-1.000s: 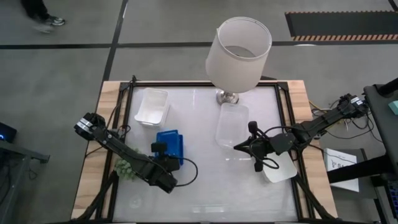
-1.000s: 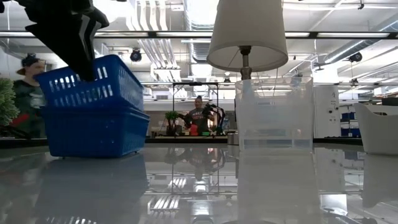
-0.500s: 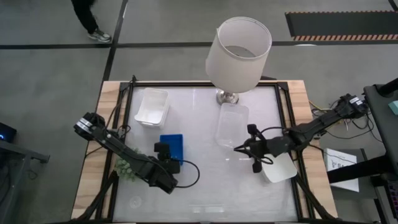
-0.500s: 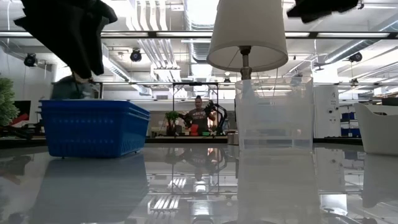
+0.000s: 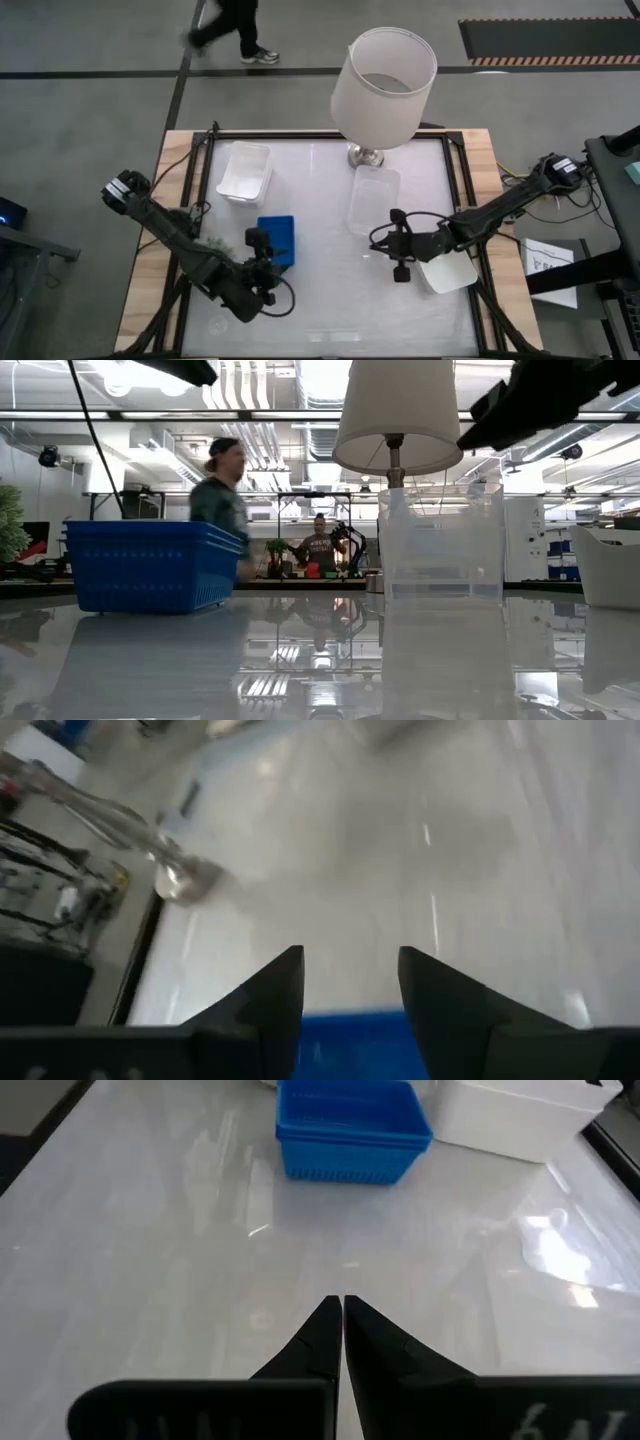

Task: Stack baskets by color
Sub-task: Stack the right white bin on the stacked white bins

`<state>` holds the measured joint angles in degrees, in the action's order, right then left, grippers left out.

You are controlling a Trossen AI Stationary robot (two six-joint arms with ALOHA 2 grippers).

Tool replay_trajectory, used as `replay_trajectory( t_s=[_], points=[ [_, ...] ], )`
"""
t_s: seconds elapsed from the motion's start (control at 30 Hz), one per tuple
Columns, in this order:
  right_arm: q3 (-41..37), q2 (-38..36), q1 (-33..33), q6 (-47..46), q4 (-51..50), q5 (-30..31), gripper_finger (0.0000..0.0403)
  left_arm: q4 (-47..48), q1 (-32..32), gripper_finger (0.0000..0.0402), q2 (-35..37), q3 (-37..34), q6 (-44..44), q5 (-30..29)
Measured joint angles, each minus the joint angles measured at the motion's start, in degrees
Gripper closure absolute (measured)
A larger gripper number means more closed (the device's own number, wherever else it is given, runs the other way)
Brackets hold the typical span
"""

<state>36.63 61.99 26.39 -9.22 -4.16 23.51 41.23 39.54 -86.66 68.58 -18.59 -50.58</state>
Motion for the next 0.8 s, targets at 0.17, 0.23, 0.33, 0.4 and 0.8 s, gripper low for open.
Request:
replay_trajectory(
  t_s=[0.17,0.23,0.33,0.4,0.8],
  points=[
    [4.5,3.0,0.0,0.7,-1.8,0.0,0.0394,-15.3,0.2,0.0253,1.9,-9.7,3.5,-5.7],
    [6.9,4.0,0.0,0.9,-3.8,0.0,0.0394,-20.6,0.1,0.0253,2.2,-13.1,4.8,-6.6],
    [10.4,5.1,0.0,-0.1,-8.3,-0.1,0.0394,-27.6,-0.1,0.0253,2.5,-16.5,6.2,-7.0],
    [12.9,5.8,0.0,-1.7,-12.2,-1.4,0.0394,-29.5,-0.2,0.0253,2.7,-18.0,6.6,-7.0],
    [28.0,11.1,0.3,-19.9,-38.9,-8.3,0.0390,-28.1,-0.1,0.0253,5.7,-20.3,5.9,-9.1]
  ],
)
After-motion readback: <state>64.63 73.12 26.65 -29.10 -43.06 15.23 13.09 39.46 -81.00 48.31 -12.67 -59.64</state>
